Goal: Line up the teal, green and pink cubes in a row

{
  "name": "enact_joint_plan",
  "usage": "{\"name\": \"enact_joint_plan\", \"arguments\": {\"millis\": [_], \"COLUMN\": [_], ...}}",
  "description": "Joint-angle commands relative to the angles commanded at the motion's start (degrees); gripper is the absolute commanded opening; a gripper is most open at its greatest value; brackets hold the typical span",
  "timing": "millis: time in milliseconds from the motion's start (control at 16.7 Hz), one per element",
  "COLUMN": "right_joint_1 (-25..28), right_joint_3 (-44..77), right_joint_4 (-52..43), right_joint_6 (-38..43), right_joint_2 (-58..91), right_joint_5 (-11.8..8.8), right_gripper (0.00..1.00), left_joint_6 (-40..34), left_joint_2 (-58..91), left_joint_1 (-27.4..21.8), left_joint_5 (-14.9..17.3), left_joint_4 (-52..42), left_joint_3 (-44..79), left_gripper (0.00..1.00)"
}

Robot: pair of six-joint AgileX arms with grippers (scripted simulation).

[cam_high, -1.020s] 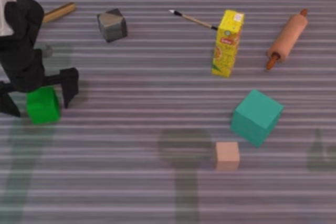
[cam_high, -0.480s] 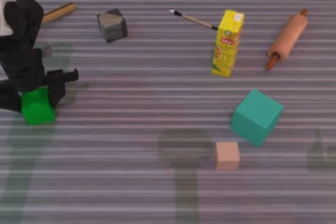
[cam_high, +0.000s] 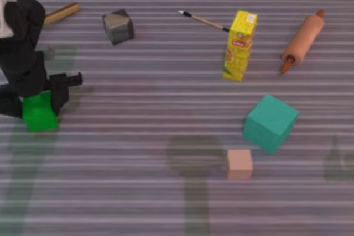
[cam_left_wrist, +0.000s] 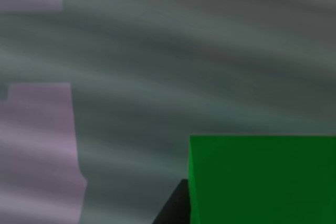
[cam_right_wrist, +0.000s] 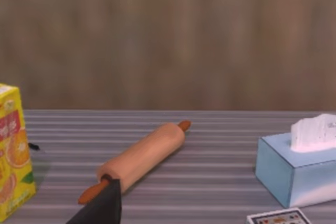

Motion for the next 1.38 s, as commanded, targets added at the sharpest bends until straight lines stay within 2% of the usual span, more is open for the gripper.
{"name": "enact_joint_plan", "arguments": {"millis": [240, 660, 1020, 1200, 1380], "right_joint_1": [0.00, 0.00, 0.00, 0.00, 0.00], "right_joint_3": [0.00, 0.00, 0.00, 0.00, 0.00], "right_joint_4": [0.00, 0.00, 0.00, 0.00, 0.00], "right_joint_6": [0.00, 0.00, 0.00, 0.00, 0.00], "right_joint_2": [0.00, 0.00, 0.00, 0.00, 0.00], "right_joint_5": [0.00, 0.00, 0.00, 0.00, 0.00], "right_gripper": [1.00, 1.00, 1.00, 1.00, 1.00], "left_joint_6": [0.26, 0.13, -0.58, -5.22, -12.74], "left_joint_2": [-1.77, -6.57, -6.43, -5.06, -3.44], "left_joint_1": [0.00, 0.95, -0.13, -5.93, -17.09], "left_joint_5": [-0.30, -0.38, -0.40, -0.38, -0.44], "left_joint_4": [-1.65, -14.05, -14.60, -16.08, -18.19], "left_joint_3": [1.10, 8.62, 9.21, 11.53, 14.72], "left_gripper": [0.00, 0.00, 0.00, 0.00, 0.00]}}
